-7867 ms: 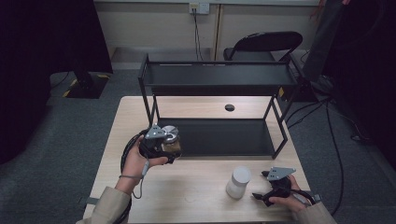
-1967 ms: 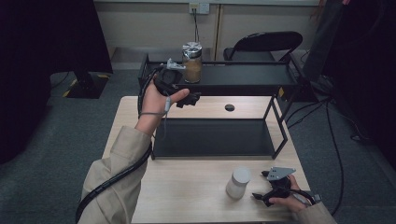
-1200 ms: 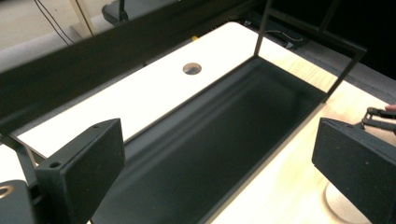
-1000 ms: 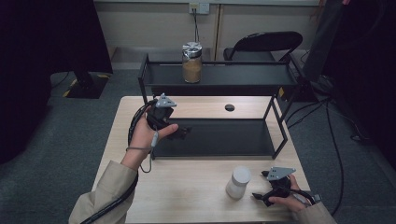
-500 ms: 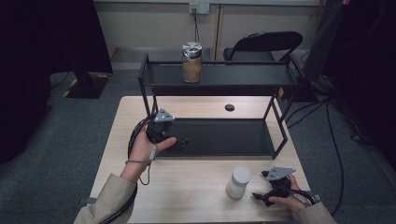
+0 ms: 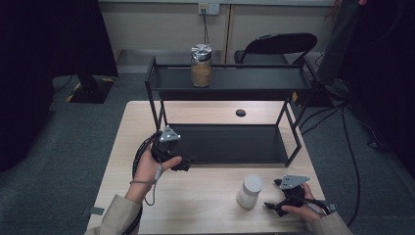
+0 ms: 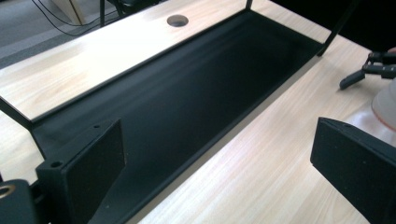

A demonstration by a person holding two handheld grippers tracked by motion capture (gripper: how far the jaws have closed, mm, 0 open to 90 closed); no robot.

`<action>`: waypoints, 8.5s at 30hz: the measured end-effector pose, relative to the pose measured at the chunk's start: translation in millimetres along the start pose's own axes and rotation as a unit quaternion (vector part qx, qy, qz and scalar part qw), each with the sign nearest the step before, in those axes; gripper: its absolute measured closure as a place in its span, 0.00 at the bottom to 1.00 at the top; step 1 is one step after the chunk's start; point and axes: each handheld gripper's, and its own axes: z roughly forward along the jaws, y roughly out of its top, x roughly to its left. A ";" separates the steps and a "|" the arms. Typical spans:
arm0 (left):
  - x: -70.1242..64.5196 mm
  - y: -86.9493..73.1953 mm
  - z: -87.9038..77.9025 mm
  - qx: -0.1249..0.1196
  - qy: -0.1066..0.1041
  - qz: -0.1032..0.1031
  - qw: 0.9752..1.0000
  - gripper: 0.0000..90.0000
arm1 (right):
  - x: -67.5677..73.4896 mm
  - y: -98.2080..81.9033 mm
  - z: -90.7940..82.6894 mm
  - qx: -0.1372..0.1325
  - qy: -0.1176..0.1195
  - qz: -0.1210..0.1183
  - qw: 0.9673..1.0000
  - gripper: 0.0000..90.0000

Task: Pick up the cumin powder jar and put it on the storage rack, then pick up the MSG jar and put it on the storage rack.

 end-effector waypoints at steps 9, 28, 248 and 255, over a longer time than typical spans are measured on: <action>-1.5 -28.3 9.0 -0.006 -0.017 -0.007 1.000 0.03 | 0.0 0.0 0.0 0.000 0.000 0.000 1.000 0.00; -7.4 -68.3 23.1 0.007 -0.013 -0.010 1.000 0.03 | 0.0 0.0 0.0 0.000 0.000 0.000 1.000 0.00; -29.7 -144.4 57.9 0.057 0.001 0.019 0.998 0.00 | -59.5 363.2 -160.3 -0.151 -0.058 0.023 0.987 0.39; -29.6 -144.3 57.8 0.058 0.001 0.020 0.998 0.00 | -64.8 373.1 -146.2 -0.149 -0.070 0.035 0.986 0.39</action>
